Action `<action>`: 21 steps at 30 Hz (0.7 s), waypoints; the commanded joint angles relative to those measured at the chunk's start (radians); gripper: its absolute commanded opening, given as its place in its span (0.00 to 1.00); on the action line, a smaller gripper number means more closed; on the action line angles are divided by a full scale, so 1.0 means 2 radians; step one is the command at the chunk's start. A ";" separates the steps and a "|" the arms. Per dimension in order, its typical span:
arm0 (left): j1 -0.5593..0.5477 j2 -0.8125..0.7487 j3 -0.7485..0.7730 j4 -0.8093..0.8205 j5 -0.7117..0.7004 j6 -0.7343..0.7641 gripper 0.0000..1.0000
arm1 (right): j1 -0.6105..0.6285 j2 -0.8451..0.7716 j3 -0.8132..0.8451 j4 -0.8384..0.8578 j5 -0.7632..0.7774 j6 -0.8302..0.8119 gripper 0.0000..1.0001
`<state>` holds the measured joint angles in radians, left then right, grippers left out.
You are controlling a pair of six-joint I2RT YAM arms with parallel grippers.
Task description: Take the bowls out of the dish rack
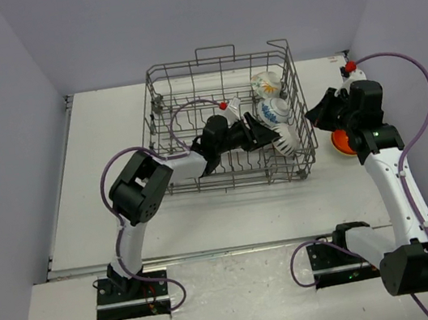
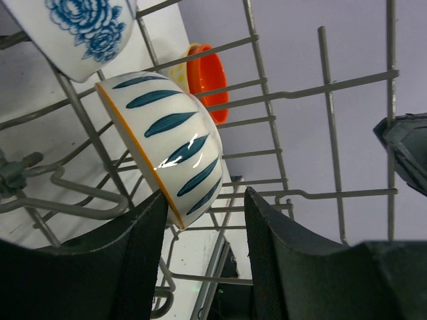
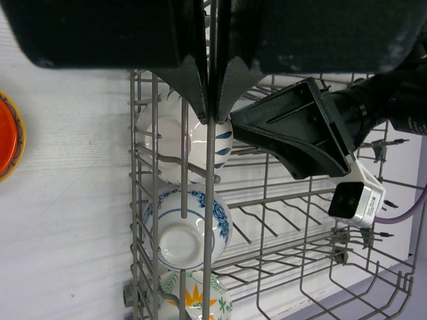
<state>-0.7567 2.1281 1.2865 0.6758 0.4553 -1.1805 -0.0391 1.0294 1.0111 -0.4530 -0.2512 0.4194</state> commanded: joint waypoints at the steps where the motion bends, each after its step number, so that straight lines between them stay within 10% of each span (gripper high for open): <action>1: -0.014 0.024 0.015 0.061 0.006 -0.030 0.50 | 0.007 0.010 -0.009 -0.037 -0.009 -0.016 0.00; 21: -0.031 0.057 0.091 -0.039 -0.003 -0.035 0.49 | 0.007 0.008 -0.011 -0.038 -0.015 -0.015 0.00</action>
<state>-0.7639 2.2093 1.4059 0.6807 0.4408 -1.2636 -0.0425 1.0302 1.0111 -0.4370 -0.1955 0.3977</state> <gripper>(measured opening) 0.464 0.015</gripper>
